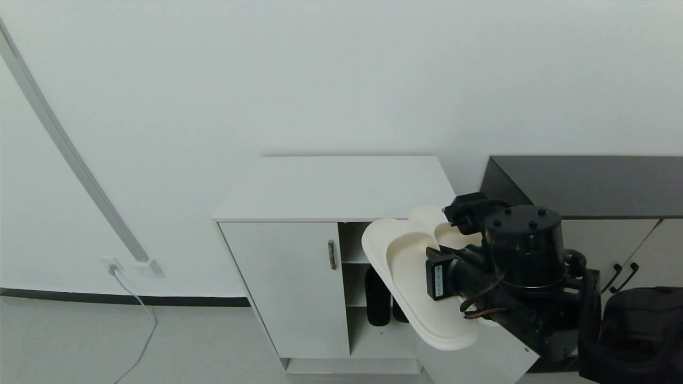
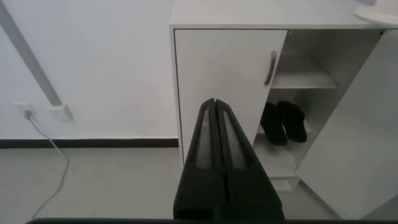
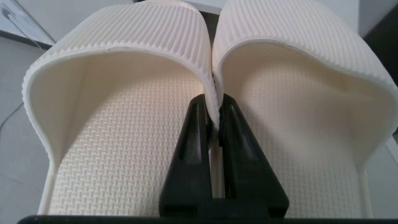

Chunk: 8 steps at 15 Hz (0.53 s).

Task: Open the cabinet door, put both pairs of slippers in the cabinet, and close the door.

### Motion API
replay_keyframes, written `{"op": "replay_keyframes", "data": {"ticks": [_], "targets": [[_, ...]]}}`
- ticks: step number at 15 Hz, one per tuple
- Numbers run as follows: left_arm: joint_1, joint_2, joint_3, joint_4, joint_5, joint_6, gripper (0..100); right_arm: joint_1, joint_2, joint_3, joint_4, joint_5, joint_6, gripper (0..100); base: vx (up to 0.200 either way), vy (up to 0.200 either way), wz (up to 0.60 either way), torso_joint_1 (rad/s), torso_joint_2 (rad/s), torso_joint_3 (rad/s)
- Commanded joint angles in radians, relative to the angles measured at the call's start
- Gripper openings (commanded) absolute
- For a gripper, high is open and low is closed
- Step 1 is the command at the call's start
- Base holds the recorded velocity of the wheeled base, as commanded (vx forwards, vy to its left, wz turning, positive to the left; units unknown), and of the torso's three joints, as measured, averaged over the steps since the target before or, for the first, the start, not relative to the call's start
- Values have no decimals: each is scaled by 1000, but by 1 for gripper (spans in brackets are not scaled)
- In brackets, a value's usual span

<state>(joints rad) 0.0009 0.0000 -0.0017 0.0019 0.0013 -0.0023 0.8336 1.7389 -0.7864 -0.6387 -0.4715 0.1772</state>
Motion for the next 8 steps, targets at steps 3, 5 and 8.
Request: {"op": "replay_keyframes", "data": {"ticks": [3,5,8], "targets": [[1,0,0,0,0,-1,0,-2,1,7,-1,1,-12,0,0,0,0,0,0,0],[1,0,0,0,0,-1,0,-1,1,10,-2,2,-12,0,0,0,0,0,0,0],[1,0,0,0,0,-1,0,2,1,13,-1,2,-12,0,0,0,0,0,0,0]]}}
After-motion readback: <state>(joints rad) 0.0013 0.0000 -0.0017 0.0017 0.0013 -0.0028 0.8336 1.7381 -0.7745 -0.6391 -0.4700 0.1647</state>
